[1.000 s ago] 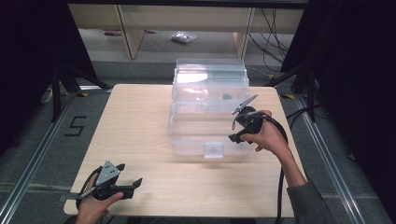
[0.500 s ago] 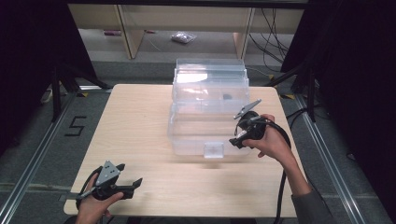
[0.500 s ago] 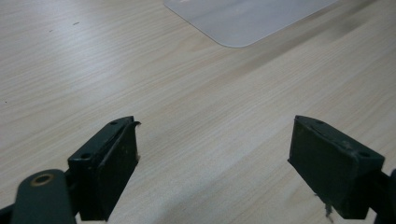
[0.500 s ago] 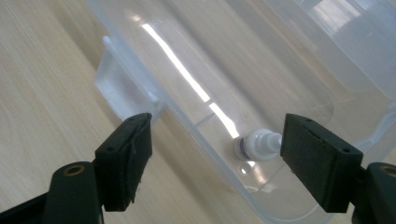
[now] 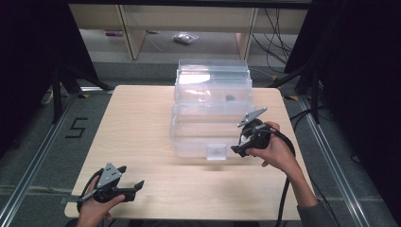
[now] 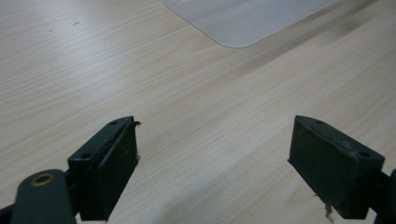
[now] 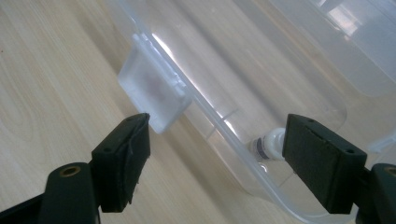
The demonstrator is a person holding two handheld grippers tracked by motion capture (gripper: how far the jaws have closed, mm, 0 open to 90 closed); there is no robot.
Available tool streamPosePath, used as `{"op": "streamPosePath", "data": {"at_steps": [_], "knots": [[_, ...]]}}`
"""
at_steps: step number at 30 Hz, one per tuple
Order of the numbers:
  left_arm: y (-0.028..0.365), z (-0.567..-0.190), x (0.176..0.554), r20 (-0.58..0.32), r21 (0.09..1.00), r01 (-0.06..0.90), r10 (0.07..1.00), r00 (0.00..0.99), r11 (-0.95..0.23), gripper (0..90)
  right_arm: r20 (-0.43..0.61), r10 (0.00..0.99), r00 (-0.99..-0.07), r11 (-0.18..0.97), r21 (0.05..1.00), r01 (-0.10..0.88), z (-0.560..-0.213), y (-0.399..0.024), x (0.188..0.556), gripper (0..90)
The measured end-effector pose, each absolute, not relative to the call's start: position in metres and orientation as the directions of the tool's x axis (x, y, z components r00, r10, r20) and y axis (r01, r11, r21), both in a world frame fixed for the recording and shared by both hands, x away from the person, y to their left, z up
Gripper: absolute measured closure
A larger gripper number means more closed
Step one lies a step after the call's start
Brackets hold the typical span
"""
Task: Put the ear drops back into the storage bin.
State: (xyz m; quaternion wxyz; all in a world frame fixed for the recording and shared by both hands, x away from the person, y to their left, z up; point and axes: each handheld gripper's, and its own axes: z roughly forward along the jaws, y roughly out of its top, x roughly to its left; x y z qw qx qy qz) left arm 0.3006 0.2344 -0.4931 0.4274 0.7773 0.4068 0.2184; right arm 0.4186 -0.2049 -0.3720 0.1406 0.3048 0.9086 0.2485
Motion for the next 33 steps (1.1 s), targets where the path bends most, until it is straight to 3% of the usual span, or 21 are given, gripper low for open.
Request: {"op": "streamPosePath", "data": {"at_steps": [11,33], "knots": [[0.234,-0.494,0.301,-0.017,0.846,0.445,0.820,0.572,-0.292,15.0,-0.067,0.650,-0.757,0.645,0.574,0.504,-0.381,-0.209,0.408,23.7],[0.234,-0.493,0.300,-0.004,0.841,0.446,0.819,0.574,-0.308,15.0,-0.063,0.624,-0.779,0.625,0.639,0.449,-0.399,-0.220,0.393,22.6]]}}
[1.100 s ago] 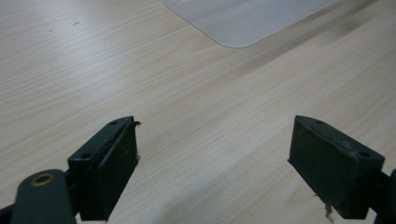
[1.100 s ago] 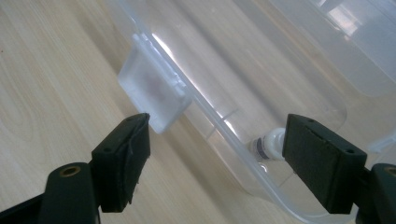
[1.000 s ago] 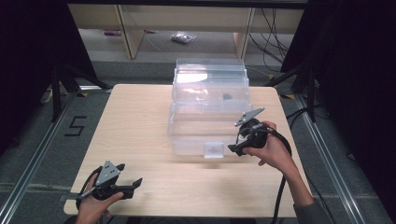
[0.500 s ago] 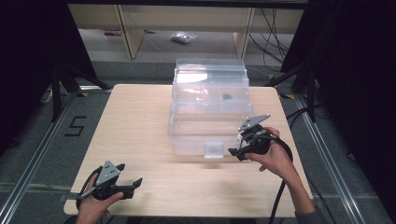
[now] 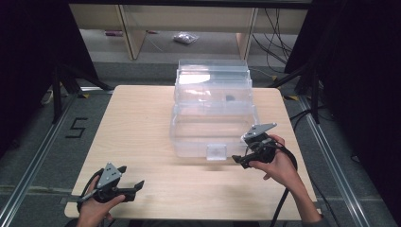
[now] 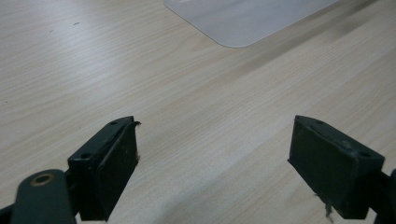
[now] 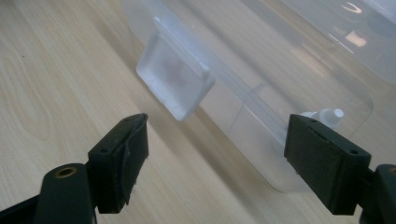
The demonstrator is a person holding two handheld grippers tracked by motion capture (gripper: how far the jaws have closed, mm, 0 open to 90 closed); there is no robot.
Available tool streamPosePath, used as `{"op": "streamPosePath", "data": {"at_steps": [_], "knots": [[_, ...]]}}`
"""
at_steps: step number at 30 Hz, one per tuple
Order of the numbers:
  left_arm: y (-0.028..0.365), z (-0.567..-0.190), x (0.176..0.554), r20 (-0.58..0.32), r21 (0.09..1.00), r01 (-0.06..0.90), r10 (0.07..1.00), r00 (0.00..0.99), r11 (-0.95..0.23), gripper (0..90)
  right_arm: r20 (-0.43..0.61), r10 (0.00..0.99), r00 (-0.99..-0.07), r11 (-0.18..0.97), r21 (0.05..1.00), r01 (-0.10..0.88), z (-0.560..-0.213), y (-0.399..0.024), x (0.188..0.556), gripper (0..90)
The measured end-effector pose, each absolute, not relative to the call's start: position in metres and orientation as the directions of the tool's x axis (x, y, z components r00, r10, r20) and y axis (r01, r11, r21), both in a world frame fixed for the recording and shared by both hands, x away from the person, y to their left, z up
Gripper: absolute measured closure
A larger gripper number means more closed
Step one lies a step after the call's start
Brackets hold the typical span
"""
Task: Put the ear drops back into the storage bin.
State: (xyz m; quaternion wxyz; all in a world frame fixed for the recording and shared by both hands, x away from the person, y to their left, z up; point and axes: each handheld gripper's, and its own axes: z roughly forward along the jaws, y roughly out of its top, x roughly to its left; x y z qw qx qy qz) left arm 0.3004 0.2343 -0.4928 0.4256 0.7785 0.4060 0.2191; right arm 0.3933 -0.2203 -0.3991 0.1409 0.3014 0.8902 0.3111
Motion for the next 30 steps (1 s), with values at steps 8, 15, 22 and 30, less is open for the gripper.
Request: {"op": "streamPosePath", "data": {"at_steps": [8,15,22,30], "knots": [[0.234,-0.494,0.301,-0.009,0.846,0.441,0.819,0.574,-0.300,15.0,-0.071,0.620,-0.781,0.623,0.649,0.436,-0.403,-0.222,0.387,22.4],[0.234,-0.493,0.300,-0.003,0.840,0.446,0.819,0.574,-0.309,15.0,-0.059,0.627,-0.777,0.615,0.650,0.447,-0.404,-0.221,0.382,22.2],[0.234,-0.493,0.300,-0.003,0.839,0.447,0.819,0.573,-0.310,15.0,-0.056,0.620,-0.783,0.616,0.654,0.440,-0.407,-0.219,0.377,22.2],[0.234,-0.493,0.301,-0.007,0.844,0.441,0.816,0.578,-0.305,15.0,-0.054,0.621,-0.782,0.613,0.655,0.442,-0.414,-0.220,0.372,21.7]]}}
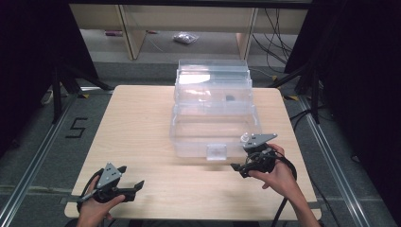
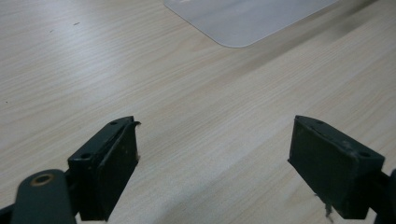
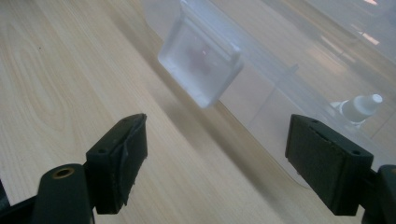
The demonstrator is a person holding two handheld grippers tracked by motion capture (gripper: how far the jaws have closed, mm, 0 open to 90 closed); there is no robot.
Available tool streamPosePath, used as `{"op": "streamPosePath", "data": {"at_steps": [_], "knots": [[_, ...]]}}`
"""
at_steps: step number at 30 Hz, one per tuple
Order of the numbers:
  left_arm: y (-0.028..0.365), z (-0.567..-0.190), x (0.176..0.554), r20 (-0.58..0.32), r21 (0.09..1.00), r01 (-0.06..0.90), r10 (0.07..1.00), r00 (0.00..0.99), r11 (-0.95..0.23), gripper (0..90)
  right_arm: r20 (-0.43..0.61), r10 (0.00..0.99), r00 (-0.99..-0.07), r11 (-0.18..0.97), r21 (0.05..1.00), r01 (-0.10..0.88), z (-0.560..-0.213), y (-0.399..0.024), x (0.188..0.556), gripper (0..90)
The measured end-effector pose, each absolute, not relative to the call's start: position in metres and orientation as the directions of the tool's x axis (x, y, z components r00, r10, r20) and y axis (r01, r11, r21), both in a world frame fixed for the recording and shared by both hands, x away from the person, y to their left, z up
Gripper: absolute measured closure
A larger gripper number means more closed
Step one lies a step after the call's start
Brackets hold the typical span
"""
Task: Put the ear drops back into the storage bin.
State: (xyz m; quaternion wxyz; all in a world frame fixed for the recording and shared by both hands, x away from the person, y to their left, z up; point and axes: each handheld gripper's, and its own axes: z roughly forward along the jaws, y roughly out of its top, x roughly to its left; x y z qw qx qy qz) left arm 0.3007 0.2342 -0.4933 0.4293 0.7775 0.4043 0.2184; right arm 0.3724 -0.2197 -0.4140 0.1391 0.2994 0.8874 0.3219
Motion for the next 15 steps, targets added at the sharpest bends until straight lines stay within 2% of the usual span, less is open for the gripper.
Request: {"op": "streamPosePath", "data": {"at_steps": [15], "knots": [[0.234,-0.493,0.301,-0.008,0.844,0.441,0.816,0.578,-0.304,15.0,-0.021,0.666,-0.745,0.548,0.691,0.471,-0.431,-0.225,0.367,21.1]]}}
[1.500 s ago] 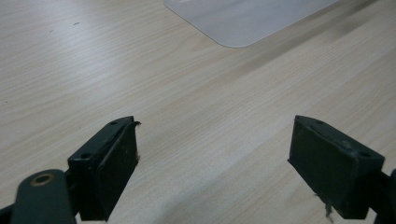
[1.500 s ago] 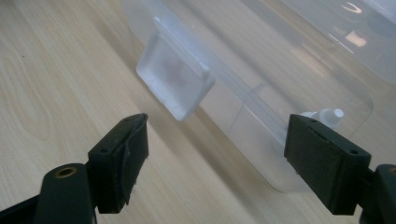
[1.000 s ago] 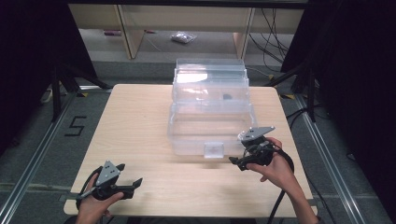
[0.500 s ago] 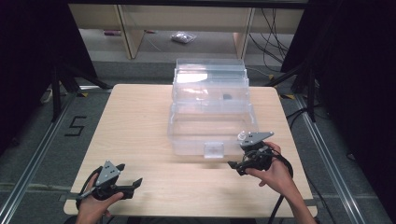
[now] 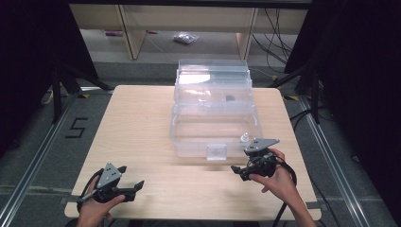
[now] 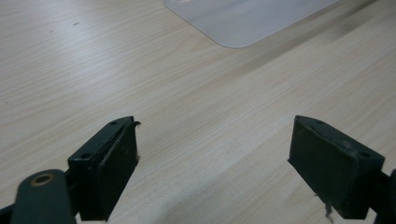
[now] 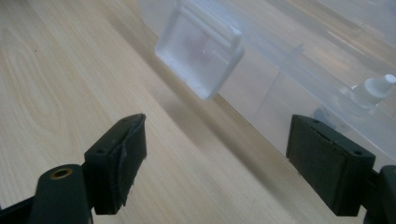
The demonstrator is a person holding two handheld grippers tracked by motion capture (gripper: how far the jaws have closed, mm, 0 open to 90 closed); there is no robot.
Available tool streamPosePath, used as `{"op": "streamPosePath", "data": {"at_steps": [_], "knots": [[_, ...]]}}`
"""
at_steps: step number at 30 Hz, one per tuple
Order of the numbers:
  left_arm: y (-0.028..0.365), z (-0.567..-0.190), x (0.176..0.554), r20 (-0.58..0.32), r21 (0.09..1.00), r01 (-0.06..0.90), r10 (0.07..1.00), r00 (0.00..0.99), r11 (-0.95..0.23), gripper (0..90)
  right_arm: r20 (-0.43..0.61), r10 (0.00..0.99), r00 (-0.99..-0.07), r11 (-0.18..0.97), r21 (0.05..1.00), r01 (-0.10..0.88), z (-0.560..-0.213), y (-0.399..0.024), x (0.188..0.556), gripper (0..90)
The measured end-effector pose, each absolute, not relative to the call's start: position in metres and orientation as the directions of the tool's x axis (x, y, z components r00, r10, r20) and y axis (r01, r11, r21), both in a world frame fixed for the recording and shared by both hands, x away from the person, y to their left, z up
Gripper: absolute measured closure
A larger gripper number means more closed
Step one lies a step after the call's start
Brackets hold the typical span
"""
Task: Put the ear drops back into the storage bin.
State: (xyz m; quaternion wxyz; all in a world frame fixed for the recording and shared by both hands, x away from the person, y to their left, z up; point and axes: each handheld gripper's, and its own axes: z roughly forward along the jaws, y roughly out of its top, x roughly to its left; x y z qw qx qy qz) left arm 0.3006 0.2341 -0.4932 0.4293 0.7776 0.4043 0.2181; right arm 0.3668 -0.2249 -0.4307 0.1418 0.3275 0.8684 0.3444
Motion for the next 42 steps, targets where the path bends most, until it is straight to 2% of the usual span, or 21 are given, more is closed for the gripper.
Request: {"op": "streamPosePath", "data": {"at_steps": [42], "knots": [[0.234,-0.493,0.300,-0.006,0.842,0.442,0.814,0.581,-0.309,15.0,0.049,0.695,-0.718,0.511,0.669,0.540,-0.460,-0.247,0.349,20.6]]}}
